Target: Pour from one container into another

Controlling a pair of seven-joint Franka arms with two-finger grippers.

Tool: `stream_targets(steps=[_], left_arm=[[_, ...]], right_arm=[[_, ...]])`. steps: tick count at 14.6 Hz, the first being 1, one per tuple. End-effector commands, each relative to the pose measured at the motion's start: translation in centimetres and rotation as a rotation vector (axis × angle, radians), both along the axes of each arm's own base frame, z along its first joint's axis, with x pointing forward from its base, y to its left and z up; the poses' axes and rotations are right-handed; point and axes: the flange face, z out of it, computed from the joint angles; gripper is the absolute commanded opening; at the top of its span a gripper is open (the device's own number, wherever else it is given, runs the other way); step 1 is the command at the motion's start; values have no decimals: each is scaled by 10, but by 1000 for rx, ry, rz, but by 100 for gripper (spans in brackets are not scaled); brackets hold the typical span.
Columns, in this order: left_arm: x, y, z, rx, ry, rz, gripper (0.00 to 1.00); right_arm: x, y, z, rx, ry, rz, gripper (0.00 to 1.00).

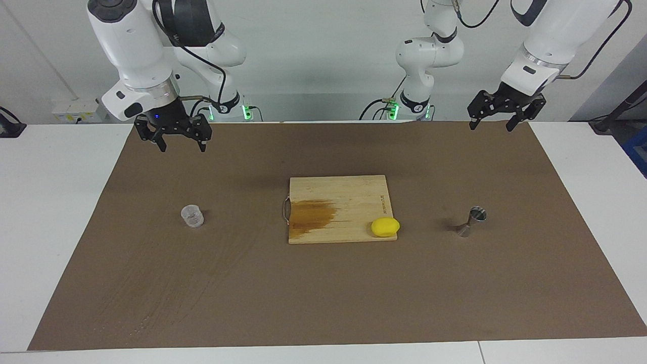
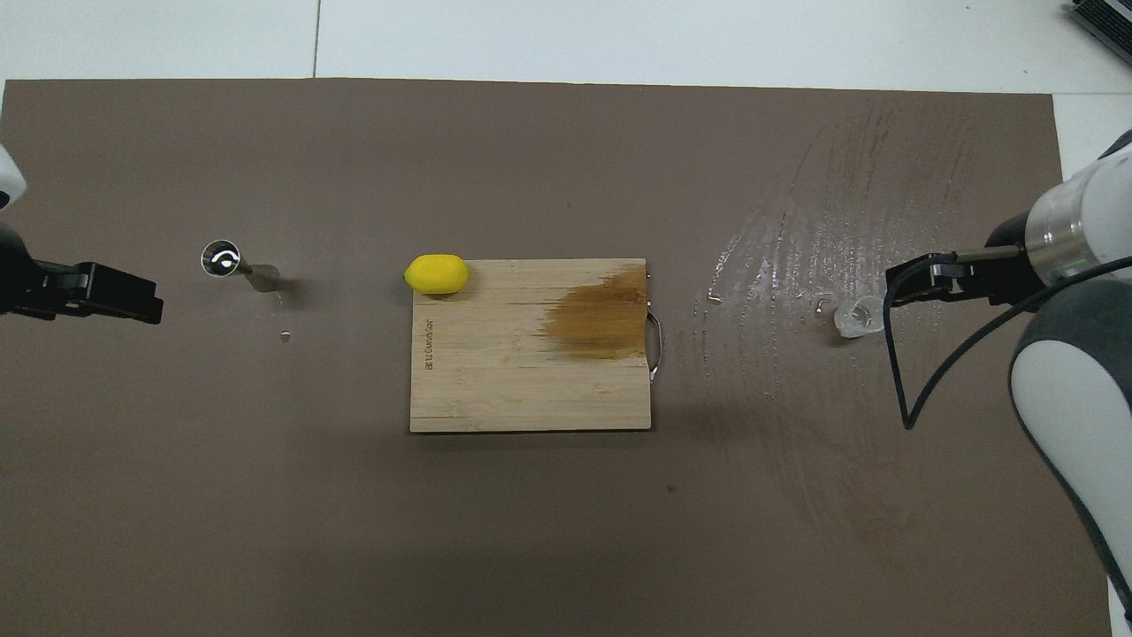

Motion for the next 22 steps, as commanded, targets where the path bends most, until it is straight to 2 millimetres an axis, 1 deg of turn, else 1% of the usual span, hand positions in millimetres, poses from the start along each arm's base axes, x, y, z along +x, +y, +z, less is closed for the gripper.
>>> stream_targets(steps=[1, 4, 8, 10, 12, 13, 14, 15, 16, 17, 19, 20, 22], left_arm=[[-1, 1, 6, 11, 7, -12, 100], [-2, 3, 4, 11, 9, -7, 100], [-1, -1, 2, 12, 6, -16, 100], [-1, -2, -3, 12, -6, -14, 100], [6, -3, -11, 9, -31, -8, 100], [8, 1, -16, 10, -22, -2, 100], [14, 5, -27, 5, 2, 10, 100], [23, 6, -45, 2, 45, 24, 100], [27, 11, -60, -4, 87, 54, 100], [31, 14, -79, -2, 146, 91, 100], [39, 37, -107, -30, 218, 238, 100], [40, 47, -123, -60, 255, 338, 100], [45, 76, -148, -151, 294, 569, 100]], right_arm=[[-1, -3, 2, 16, 6, 10, 100], [-1, -4, 2, 16, 6, 8, 100], [-1, -4, 2, 16, 6, 8, 100], [-1, -3, 2, 16, 6, 10, 100], [-1, -4, 2, 16, 6, 8, 100], [-1, -3, 2, 16, 6, 10, 100], [-1, -3, 2, 16, 6, 10, 100], [-1, -4, 2, 16, 6, 8, 100], [-1, -3, 2, 16, 6, 10, 100], [-1, -4, 2, 16, 6, 8, 100], [-1, -4, 2, 16, 6, 8, 100], [-1, -4, 2, 16, 6, 8, 100], [-1, -4, 2, 16, 6, 8, 100]])
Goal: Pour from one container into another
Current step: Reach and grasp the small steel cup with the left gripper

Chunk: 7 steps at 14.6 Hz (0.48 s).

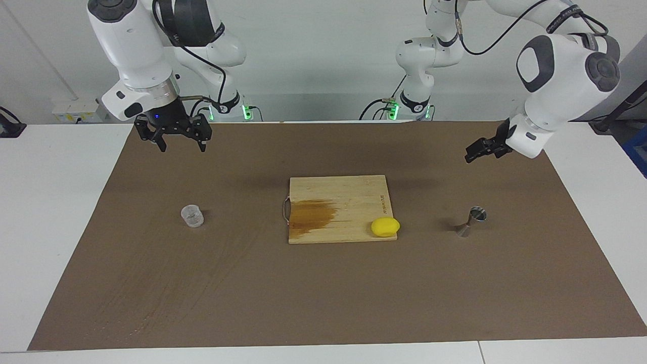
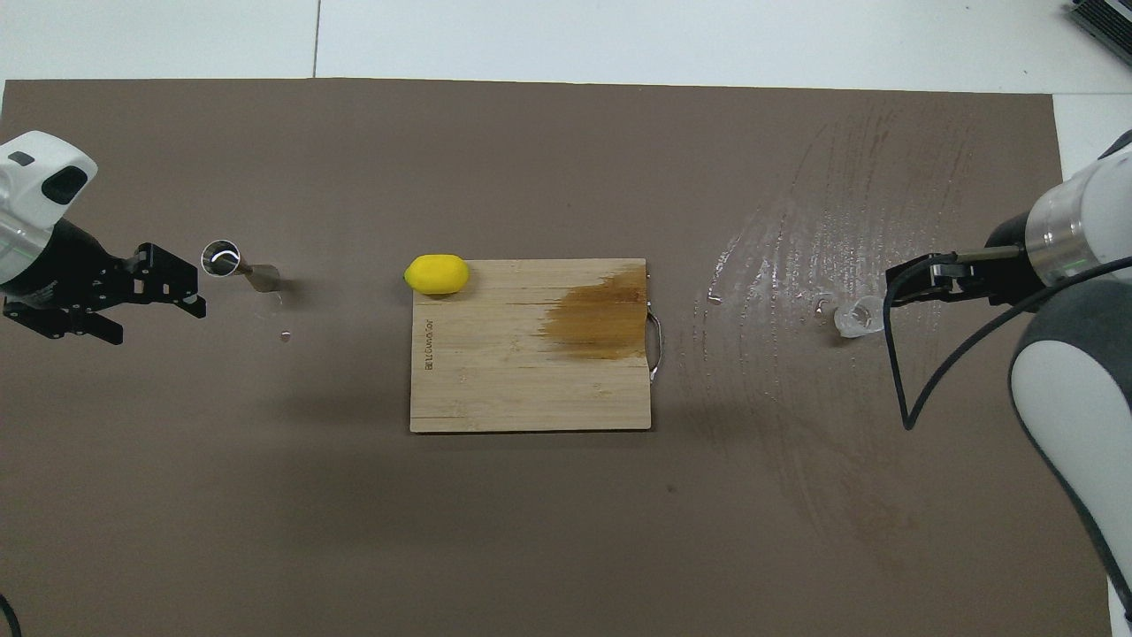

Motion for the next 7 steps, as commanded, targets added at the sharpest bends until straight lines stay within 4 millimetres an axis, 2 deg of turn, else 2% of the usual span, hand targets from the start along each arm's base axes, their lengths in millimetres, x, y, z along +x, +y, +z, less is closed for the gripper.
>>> stream_targets(steps=[1, 4, 7], left_arm=[[-1, 38, -28, -87, 36, 320, 100], [-5, 81, -67, -213, 81, 741, 100], [-13, 101, -99, -362, 166, 1167, 100]], right_arm=[[-1, -4, 2, 16, 6, 8, 100], [-1, -4, 2, 16, 6, 8, 100], [-1, -3, 2, 16, 6, 10, 100]])
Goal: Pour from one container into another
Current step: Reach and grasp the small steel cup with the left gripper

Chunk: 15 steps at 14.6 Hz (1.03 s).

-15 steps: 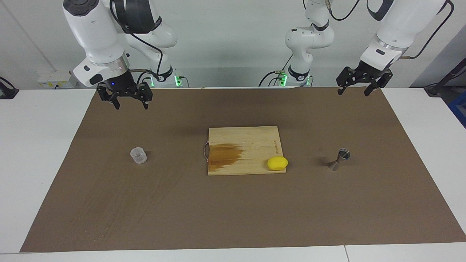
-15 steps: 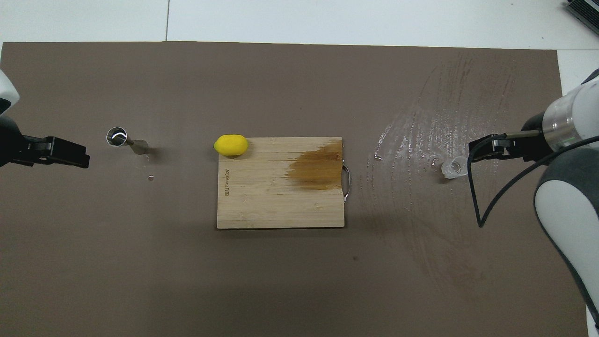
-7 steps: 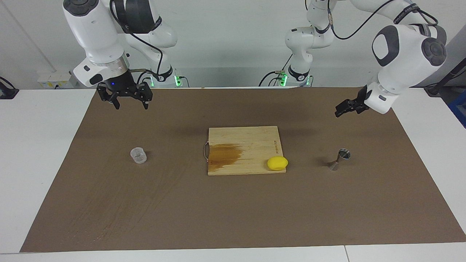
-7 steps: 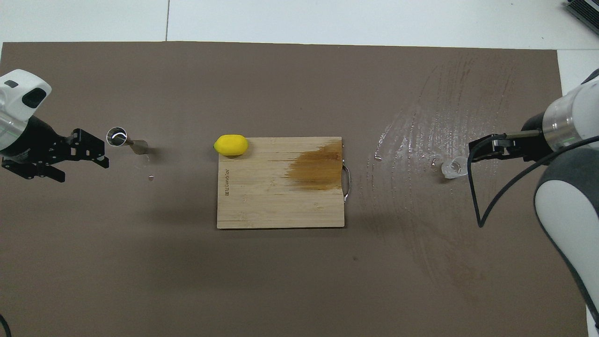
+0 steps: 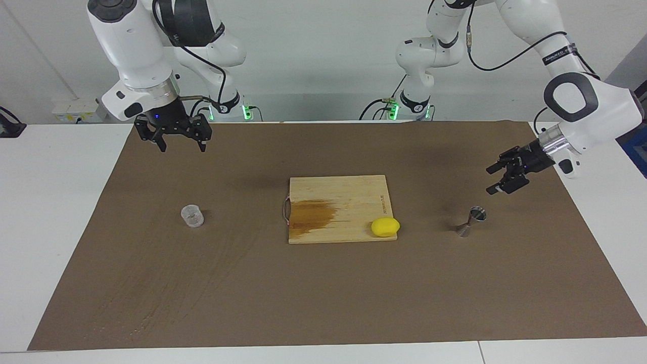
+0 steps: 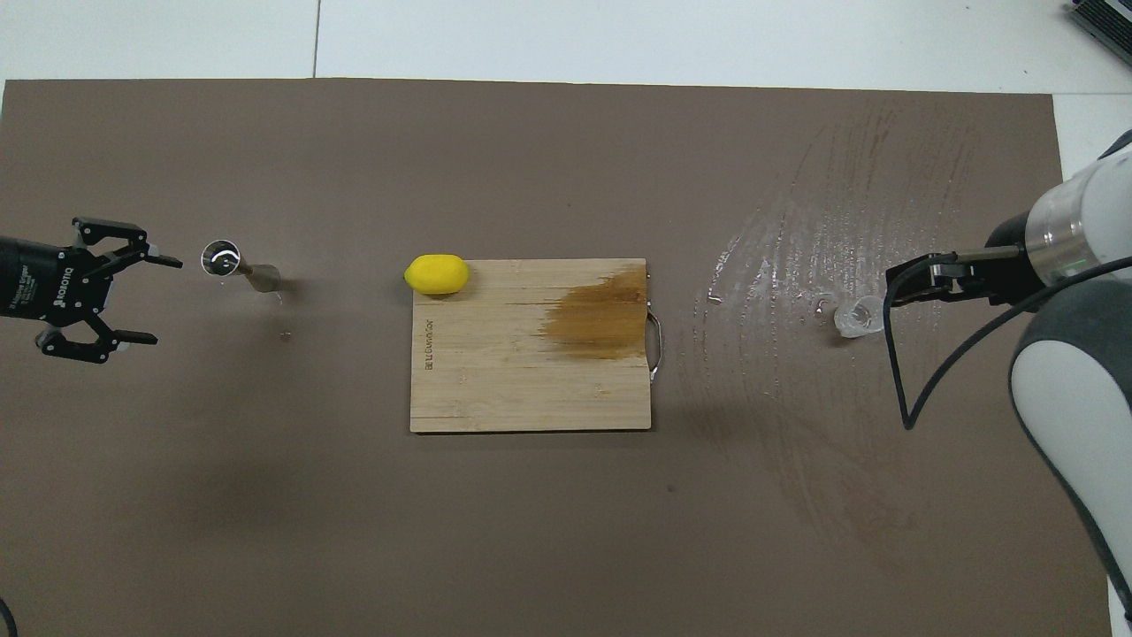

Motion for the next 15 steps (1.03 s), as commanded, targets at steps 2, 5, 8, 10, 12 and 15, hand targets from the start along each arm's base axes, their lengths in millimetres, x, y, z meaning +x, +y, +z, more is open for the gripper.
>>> stream_targets(steps=[2, 5, 8, 10, 12, 15], left_arm=[[-21, 9, -35, -190, 107, 443, 100], [-25, 9, -58, -329, 166, 645, 100], [-28, 14, -74, -409, 186, 791, 100], [-27, 12, -84, -467, 193, 853, 100], [-22, 5, -89, -492, 191, 875, 100], [-14, -4, -95, -519, 179, 924, 100]], right_arm=[[-1, -4, 2, 16, 6, 8, 100], [-1, -3, 2, 16, 6, 10, 100], [-1, -4, 2, 16, 6, 8, 100], [-1, -3, 2, 16, 6, 10, 100], [-1, -3, 2, 16, 6, 10, 100], [-1, -4, 2, 16, 6, 8, 100]])
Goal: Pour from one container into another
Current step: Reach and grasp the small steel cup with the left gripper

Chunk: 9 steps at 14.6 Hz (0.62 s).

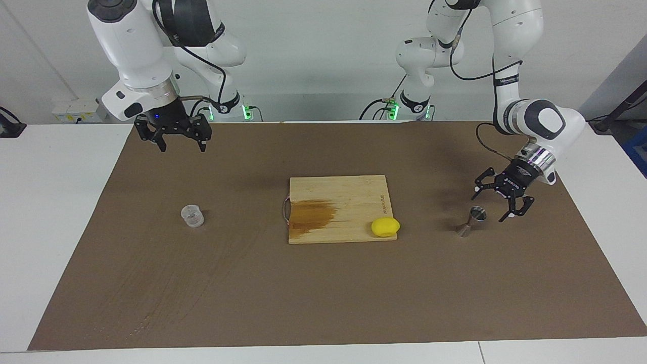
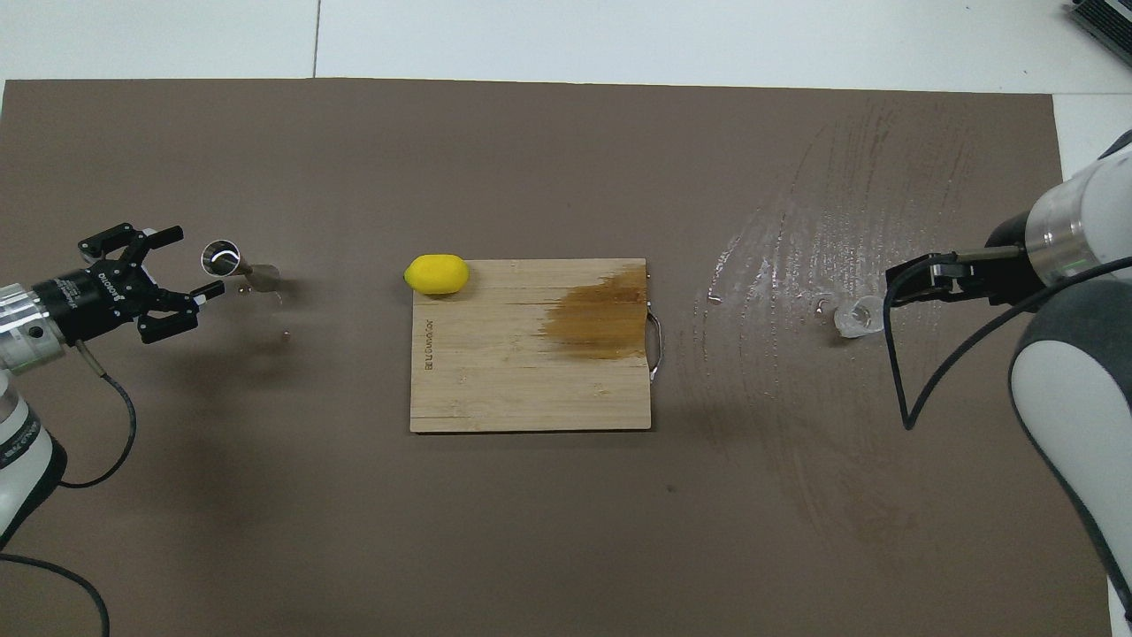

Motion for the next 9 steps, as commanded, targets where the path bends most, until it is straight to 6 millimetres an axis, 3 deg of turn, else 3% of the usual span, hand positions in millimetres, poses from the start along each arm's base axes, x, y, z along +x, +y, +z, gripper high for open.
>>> stream_targets(steps=[1, 4, 6, 7, 9], left_arm=[[8, -12, -9, -4, 6, 74, 100], [10, -15, -15, -14, -10, 102, 99], [10, -15, -18, -17, -20, 113, 92], [11, -16, -17, -18, -28, 113, 84], [11, -17, -18, -16, -34, 109, 53]], right_arm=[[-1, -4, 2, 16, 6, 8, 100], [-1, -4, 2, 16, 6, 8, 100], [-1, -4, 2, 16, 6, 8, 100], [-1, -4, 2, 16, 6, 8, 100], [-1, -4, 2, 16, 6, 8, 100]])
